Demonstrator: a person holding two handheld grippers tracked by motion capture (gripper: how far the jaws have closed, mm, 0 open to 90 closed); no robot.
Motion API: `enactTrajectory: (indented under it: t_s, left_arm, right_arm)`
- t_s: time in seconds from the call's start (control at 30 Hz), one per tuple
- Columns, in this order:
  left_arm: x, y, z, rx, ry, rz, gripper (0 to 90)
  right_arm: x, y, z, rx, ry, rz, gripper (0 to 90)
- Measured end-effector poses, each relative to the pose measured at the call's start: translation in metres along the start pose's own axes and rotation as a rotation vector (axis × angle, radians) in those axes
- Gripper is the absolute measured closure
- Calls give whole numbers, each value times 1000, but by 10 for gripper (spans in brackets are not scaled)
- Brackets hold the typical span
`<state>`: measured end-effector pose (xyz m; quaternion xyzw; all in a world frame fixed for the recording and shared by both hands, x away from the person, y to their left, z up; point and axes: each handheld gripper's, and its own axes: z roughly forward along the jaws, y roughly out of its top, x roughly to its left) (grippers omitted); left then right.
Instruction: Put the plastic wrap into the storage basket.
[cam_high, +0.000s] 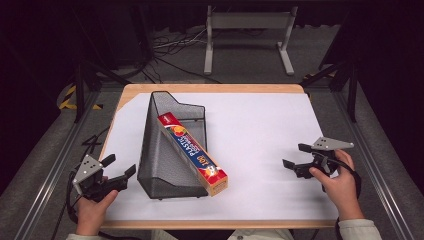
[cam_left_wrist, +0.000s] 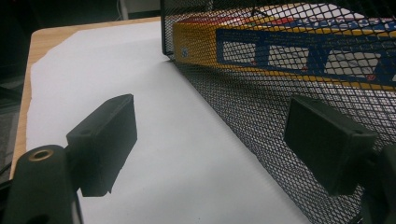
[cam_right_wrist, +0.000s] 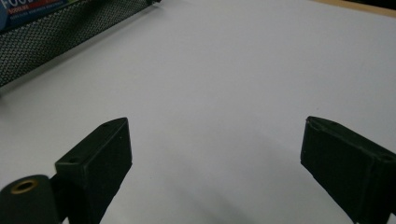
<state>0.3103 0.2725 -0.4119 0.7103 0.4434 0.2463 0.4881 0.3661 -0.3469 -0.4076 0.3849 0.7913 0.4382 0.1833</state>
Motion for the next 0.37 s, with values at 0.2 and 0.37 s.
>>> enactTrajectory:
  t_s: [0.2, 0.37]
  left_arm:
    - [1, 0, 0, -1, -2, -11, 183]
    - [2, -1, 0, -4, -1, -10, 183]
  right_arm:
    - [0, -13, 9, 22, 8, 21, 94]
    - [2, -12, 11, 9, 22, 22, 94]
